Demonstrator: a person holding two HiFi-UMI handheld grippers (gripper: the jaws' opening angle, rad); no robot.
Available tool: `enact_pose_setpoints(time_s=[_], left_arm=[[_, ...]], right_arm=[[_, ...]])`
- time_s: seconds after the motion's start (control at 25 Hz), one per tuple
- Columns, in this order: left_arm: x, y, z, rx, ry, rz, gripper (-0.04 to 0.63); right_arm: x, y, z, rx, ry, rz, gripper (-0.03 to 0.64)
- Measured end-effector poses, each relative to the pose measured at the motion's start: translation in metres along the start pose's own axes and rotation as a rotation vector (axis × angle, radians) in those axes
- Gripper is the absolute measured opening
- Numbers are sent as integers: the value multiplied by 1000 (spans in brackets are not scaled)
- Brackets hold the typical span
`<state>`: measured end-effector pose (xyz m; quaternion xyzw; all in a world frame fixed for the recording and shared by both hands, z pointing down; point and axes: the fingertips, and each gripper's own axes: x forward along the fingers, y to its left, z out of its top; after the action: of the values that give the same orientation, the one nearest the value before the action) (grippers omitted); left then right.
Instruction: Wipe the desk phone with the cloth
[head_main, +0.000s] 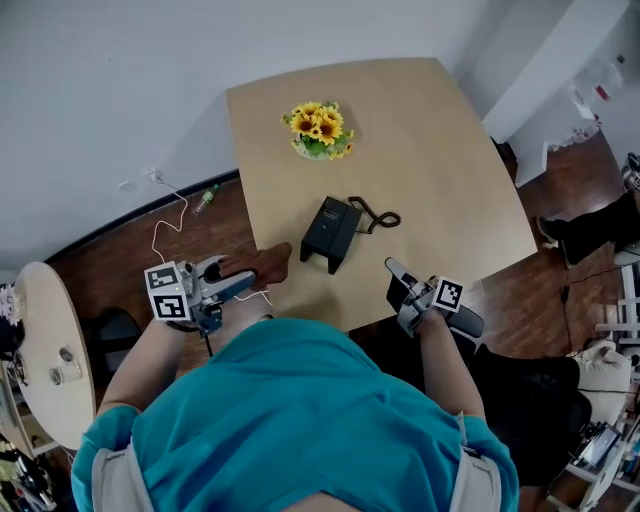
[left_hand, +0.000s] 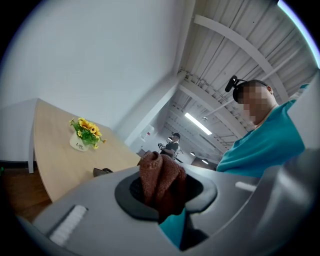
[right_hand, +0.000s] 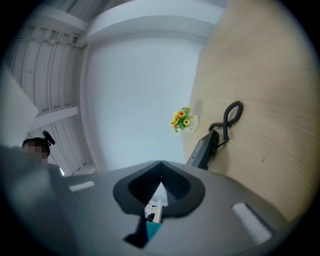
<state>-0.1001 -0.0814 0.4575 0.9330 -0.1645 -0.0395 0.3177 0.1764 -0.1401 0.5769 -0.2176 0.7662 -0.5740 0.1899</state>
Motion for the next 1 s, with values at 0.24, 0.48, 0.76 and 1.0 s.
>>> enact_pose_setpoints(time_s=[0.24, 0.48, 0.76, 1.0], left_arm=[[-48, -22, -26, 7, 8, -82, 86], [-123, -32, -36, -80, -16, -75, 86], [-145, -101, -51, -71, -157, 4, 86], [-114, -191, -114, -17, -189, 74, 86]], right_arm=[[18, 87, -96, -124, -10, 75, 2], [37, 134, -165, -183, -170, 3, 2], [14, 211, -214, -503, -122, -51, 2], [-55, 224, -271, -555, -52, -8, 0]])
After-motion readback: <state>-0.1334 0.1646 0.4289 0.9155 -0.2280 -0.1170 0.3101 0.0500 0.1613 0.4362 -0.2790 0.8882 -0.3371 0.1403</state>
